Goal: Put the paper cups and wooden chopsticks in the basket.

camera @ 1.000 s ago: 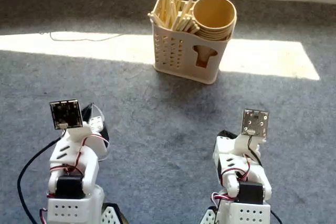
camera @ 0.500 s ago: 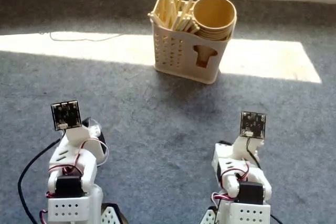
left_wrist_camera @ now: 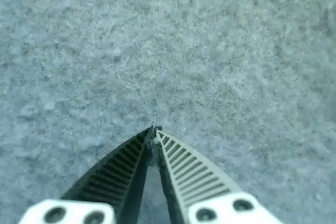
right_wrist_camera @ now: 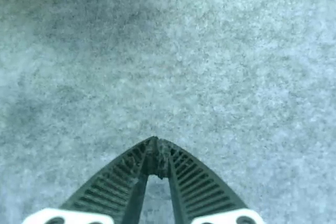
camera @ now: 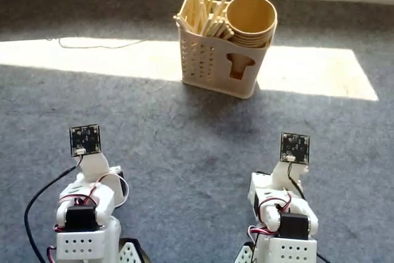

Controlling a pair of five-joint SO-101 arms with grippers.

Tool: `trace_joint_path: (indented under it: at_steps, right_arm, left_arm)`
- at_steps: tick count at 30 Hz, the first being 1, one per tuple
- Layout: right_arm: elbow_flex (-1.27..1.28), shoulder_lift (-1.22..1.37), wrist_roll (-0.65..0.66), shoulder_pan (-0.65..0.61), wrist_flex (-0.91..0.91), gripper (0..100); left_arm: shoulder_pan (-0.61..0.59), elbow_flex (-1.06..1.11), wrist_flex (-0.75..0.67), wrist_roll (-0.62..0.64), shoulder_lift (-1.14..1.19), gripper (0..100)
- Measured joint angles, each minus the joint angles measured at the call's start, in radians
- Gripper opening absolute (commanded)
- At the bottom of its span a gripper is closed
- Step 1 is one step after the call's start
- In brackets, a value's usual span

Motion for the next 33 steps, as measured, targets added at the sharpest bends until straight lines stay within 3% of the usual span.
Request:
trace_joint_path:
  at_steps: [8,33]
  right_arm:
    - [0.0,0.0,0.0,0.0,0.0,0.6]
    - [0.0,0.0,0.0,0.0,0.0,0.6]
  left_arm:
    - [0.0,0.0,0.052,-0.163,0.0,1]
    - [0.0,0.0,0.055,-0.169,0.0,1]
